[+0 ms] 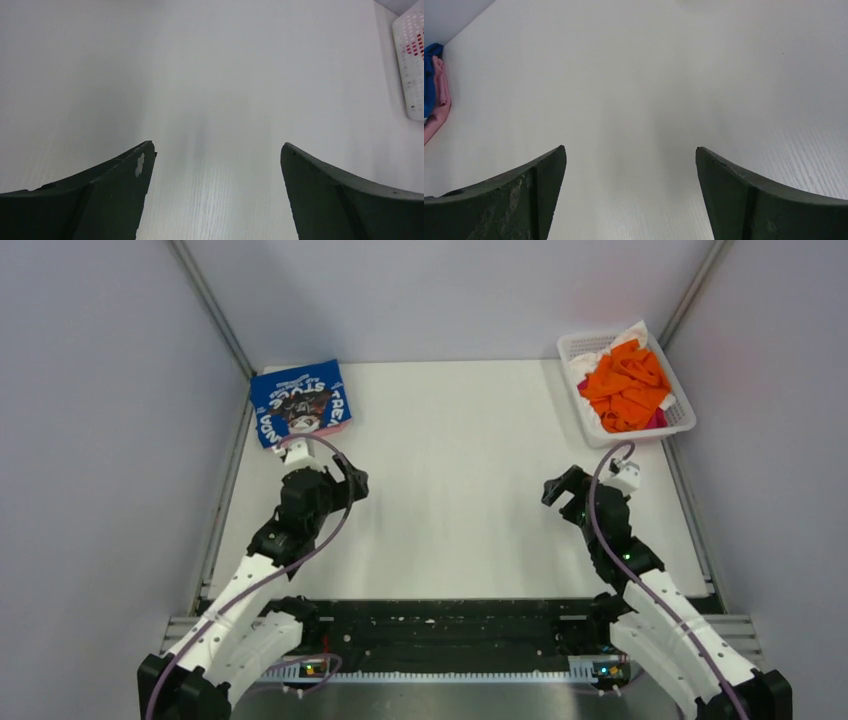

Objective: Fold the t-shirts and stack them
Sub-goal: Grab crumpled tshirt from bin with the right arm

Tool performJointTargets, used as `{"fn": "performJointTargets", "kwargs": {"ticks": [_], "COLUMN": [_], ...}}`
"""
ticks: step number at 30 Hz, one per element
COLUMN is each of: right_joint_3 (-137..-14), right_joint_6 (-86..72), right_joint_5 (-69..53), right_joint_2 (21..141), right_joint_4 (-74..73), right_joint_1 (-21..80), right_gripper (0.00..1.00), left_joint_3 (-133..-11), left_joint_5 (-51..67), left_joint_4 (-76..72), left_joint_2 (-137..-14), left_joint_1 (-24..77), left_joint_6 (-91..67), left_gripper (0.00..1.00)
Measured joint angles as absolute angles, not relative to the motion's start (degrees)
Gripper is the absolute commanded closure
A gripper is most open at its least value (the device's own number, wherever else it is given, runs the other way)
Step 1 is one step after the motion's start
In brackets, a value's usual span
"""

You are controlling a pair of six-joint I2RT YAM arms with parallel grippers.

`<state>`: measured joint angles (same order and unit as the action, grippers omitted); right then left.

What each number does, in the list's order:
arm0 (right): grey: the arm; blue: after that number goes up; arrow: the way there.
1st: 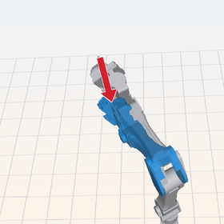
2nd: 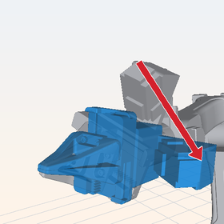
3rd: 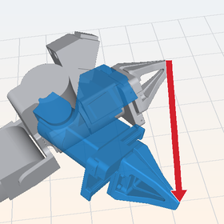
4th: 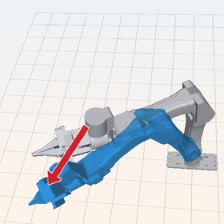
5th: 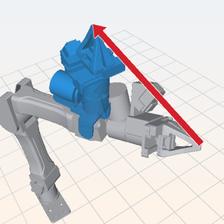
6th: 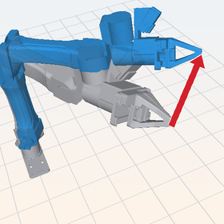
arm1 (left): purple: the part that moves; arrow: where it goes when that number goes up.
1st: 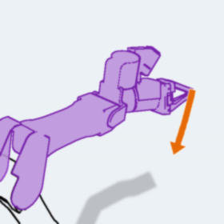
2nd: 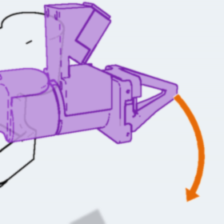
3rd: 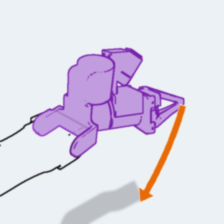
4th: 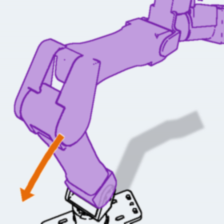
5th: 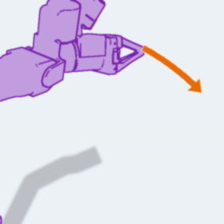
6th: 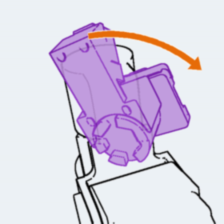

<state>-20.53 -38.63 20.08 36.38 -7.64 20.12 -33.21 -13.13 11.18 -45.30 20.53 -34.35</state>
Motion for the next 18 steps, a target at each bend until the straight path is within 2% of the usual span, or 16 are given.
{"fn": "performJointTargets", "kwargs": {"ticks": [5, 10, 18], "right_joint_3": [-27.33, -40.80, -65.01], "right_joint_6": [-35.46, -31.44, -26.76], "right_joint_5": [18.96, 17.52, 13.15], "right_joint_2": [44.47, 57.19, 78.94], "right_joint_4": [-6.85, -7.03, -10.35], "right_joint_1": [20.12, 19.14, 6.90], "right_gripper": [0.01, 0.01, 0.03], "left_joint_3": [-33.21, -33.21, -33.21], "left_joint_5": [-13.13, -13.43, -14.22], "left_joint_4": [10.41, 10.31, 10.07], "left_joint_2": [-46.74, -48.42, -50.00], "left_joint_1": [20.53, 20.53, 20.53], "left_joint_6": [-34.33, -34.24, -34.09], "left_gripper": [0.01, 0.01, 0.01]}}
